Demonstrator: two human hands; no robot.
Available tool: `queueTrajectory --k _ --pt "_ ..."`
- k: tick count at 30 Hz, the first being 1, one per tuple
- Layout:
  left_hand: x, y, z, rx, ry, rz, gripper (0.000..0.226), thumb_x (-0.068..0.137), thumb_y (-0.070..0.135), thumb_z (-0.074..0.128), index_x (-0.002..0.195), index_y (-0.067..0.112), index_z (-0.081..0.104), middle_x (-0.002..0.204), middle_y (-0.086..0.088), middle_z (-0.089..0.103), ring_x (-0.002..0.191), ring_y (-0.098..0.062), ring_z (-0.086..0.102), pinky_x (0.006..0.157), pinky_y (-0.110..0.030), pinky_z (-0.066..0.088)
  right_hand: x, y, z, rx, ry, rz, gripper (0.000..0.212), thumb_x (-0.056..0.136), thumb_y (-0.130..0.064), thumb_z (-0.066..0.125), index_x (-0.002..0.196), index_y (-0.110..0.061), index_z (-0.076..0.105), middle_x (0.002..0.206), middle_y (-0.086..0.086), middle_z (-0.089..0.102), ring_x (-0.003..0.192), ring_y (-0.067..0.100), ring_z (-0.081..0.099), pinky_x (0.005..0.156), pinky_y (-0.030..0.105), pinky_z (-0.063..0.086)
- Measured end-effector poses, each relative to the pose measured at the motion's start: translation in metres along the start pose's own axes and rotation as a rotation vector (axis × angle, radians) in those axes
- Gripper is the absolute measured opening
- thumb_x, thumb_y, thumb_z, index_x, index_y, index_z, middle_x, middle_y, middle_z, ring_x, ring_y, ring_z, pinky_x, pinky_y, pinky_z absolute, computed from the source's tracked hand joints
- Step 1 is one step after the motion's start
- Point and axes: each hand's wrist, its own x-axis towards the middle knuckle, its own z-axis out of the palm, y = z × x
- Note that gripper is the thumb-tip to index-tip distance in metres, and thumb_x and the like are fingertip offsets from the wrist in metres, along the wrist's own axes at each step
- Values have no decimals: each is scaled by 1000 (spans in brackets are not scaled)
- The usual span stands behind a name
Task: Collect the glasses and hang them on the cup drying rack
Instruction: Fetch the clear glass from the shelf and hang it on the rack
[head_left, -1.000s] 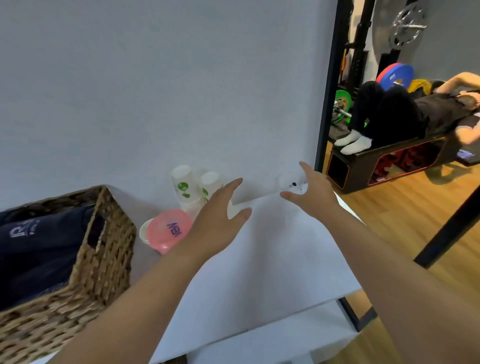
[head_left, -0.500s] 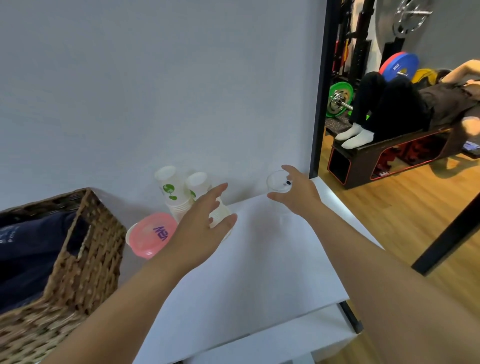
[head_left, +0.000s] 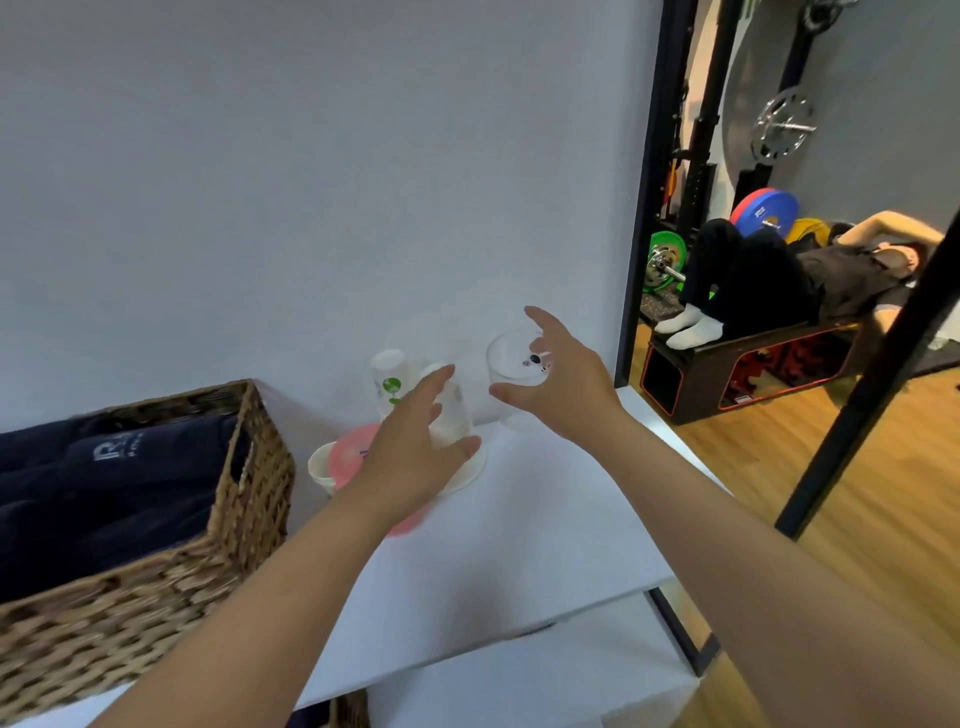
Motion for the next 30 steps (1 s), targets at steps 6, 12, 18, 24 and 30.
queueTrajectory --k 6,12,18,24,30 --pt "-56 23 -67 -17 78 61 95 78 34 88 153 47 31 154 22 39 138 -8 45 112 -40 42 -50 -115 1 28 -8 -130 102 70 -51 92 155 -46 35 122 -12 60 108 5 57 91 26 44" --pt "-150 39 -162 -86 189 168 99 69 51 89 149 58 30 149 31 45 137 4 43 108 -27 41 -123 -247 42 107 -53 -282 103 60 -65 83 150 -53 35 116 -23 59 105 -11 54 79 13 40" --pt "-284 12 -256 -123 380 188 93 73 46 88 145 59 31 135 33 56 126 16 48 96 -9 43 -220 -362 130 147 -193 -385 101 66 -63 84 152 -52 34 122 -13 63 107 4 61 79 18 46" --pt "-428 -34 -357 -58 646 102 80 71 42 87 126 72 38 116 40 61 110 19 56 82 -3 45 -323 -468 233 310 -381 -489 101 66 -61 88 151 -54 35 118 -21 64 105 -10 61 75 10 45" --pt "-554 -86 -437 38 859 -61 84 66 45 88 131 62 39 115 41 57 110 18 54 78 0 42 -415 -553 329 435 -610 -549 100 65 -61 89 150 -55 37 120 -20 63 110 -4 60 81 17 46"
